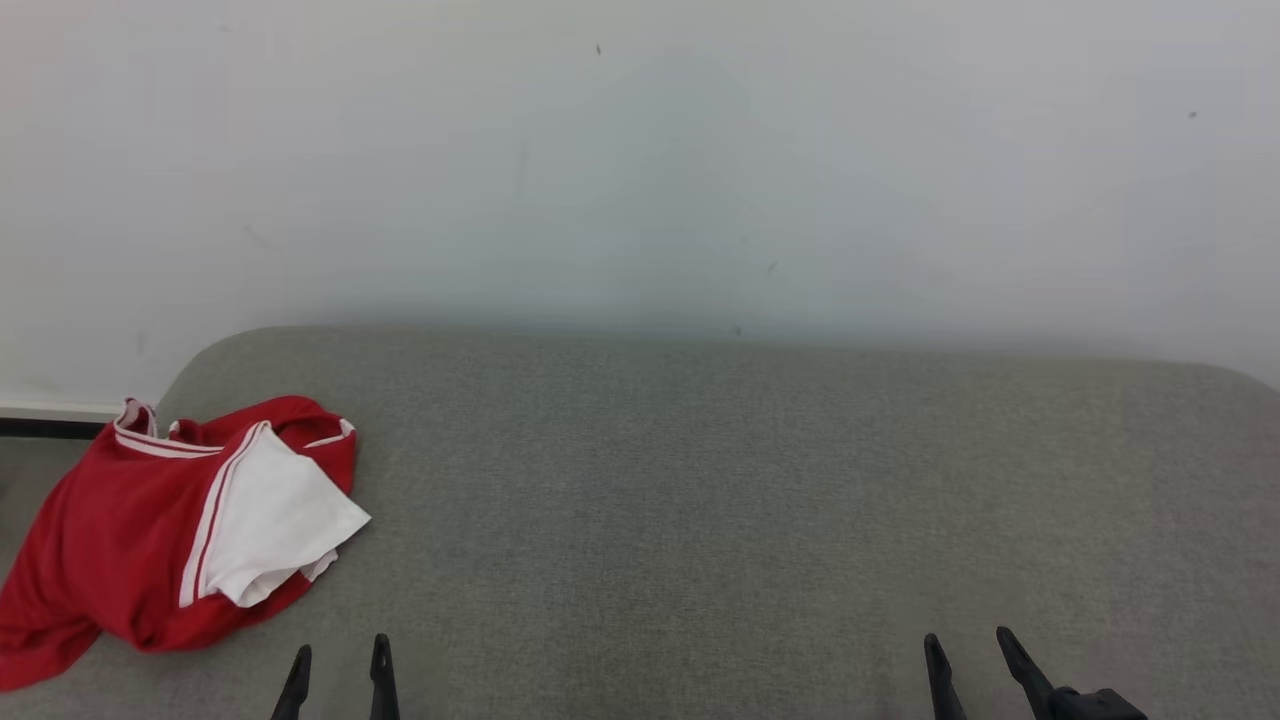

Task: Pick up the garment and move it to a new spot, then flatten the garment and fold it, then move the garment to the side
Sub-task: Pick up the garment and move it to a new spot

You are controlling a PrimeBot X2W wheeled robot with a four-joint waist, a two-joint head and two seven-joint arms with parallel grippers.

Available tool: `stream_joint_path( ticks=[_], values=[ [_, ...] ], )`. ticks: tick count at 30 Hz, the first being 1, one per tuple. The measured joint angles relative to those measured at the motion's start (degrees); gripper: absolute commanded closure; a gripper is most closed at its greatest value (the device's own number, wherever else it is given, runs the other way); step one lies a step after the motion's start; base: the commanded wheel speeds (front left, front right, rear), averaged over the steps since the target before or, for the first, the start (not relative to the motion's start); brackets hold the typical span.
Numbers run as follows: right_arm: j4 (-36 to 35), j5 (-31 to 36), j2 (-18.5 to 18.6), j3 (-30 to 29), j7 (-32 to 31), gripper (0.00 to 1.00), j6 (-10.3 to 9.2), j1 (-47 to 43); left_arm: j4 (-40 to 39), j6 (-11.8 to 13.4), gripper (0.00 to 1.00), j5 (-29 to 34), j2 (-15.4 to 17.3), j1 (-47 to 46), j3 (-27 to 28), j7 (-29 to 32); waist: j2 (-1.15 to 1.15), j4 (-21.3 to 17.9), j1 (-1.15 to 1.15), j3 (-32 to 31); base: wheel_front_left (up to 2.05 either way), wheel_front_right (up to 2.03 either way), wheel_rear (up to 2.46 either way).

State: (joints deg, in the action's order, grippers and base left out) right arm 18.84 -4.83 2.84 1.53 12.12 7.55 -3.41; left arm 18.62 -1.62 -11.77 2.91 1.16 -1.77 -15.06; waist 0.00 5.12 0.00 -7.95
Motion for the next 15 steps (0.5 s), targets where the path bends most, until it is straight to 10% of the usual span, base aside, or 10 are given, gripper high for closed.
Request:
stream_joint_path(
  ticks=[15],
  values=[
    [2.18,-2.54,0.01,1.83,1.41,0.0,0.0,-0.01,-0.53,-0.35,0.0,2.23,0.33,1.27,4.3,0.0,0.0,12.02,0.0,-0.48,0.0,0.0,0.0]
  ],
)
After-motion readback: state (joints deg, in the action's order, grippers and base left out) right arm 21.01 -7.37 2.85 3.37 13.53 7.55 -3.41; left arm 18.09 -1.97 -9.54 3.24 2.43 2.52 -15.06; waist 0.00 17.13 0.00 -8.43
